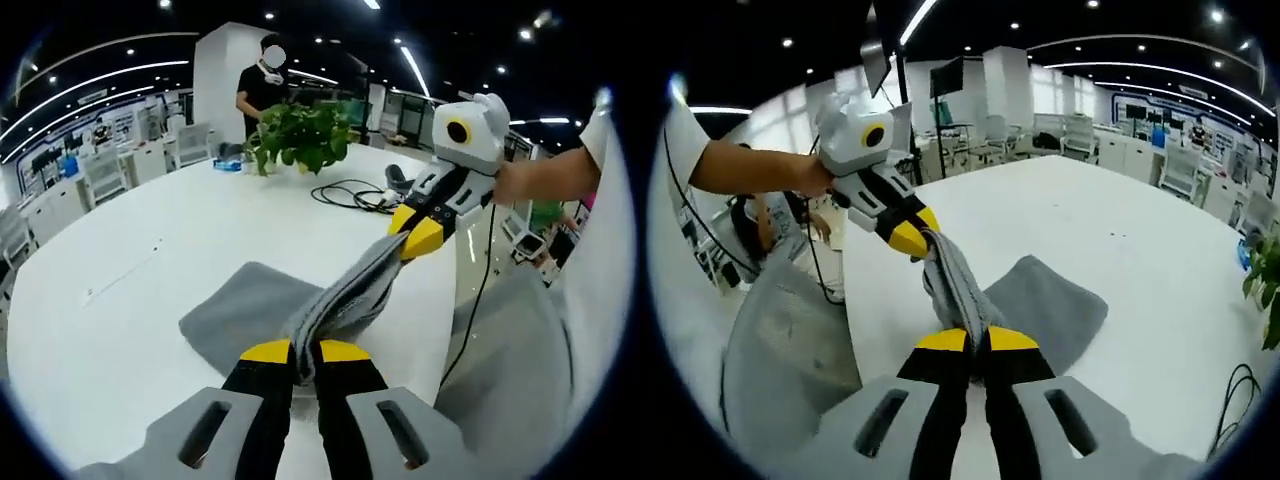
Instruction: Fold the towel on the table until its edges align and the towel forms a compact rectangular stack.
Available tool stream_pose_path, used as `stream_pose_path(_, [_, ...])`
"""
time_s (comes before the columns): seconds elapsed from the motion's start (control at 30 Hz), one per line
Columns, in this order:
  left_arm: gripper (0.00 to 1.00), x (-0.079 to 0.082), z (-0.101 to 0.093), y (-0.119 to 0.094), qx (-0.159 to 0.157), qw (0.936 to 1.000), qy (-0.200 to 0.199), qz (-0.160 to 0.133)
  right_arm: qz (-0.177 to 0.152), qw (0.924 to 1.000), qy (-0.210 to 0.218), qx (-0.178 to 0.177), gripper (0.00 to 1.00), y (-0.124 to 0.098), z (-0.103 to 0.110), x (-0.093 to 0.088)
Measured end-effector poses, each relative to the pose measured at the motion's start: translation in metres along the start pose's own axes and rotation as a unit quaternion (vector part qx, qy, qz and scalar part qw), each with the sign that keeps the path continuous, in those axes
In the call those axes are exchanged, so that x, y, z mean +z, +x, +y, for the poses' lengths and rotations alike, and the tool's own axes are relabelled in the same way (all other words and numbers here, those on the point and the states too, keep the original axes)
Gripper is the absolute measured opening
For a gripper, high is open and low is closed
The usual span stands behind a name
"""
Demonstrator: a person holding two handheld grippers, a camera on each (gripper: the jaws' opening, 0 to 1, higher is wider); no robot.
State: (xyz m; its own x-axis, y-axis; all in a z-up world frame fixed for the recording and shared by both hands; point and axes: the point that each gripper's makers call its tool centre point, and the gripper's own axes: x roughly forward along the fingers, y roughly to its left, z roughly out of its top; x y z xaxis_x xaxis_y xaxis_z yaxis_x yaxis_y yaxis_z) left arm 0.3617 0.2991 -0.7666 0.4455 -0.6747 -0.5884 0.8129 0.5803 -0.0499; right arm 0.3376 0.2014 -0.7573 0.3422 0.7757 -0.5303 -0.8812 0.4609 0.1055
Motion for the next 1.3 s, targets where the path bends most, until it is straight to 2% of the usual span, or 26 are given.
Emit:
stream_pose_path(0.4, [0.08,-0.005,-0.019,-0.027,-0.021,0.9997,0.003,-0.006,0.002,0.9976,-0.004,0.07,0.02,-0.008,0.054,-0.002])
stream_pose_path(0.63, [0.08,-0.005,-0.024,-0.035,-0.03,0.9995,-0.008,-0.006,-0.003,0.9952,0.004,0.098,0.02,-0.012,0.065,0.001])
stream_pose_path(0.73, [0.08,-0.006,-0.025,-0.034,-0.033,0.9994,-0.008,-0.004,-0.005,0.9959,-0.003,0.09,0.02,-0.013,0.058,0.001])
stream_pose_path(0.87, [0.08,-0.004,-0.022,-0.029,-0.031,0.9994,-0.011,-0.005,-0.012,0.9978,-0.017,0.063,0.02,-0.012,0.039,0.005])
stream_pose_path(1.0, [0.08,0.003,-0.015,-0.023,-0.025,0.9996,-0.012,-0.009,-0.015,0.9985,-0.046,0.027,0.02,-0.01,0.021,0.012])
stream_pose_path(1.1, [0.08,0.007,-0.007,-0.018,-0.021,0.9995,-0.019,-0.012,-0.016,0.9981,-0.059,0.013,0.03,-0.009,0.014,0.016])
stream_pose_path(1.3, [0.08,0.006,0.002,-0.007,-0.017,0.9995,-0.027,-0.008,-0.008,0.9966,-0.081,-0.014,0.03,-0.001,-0.006,0.018])
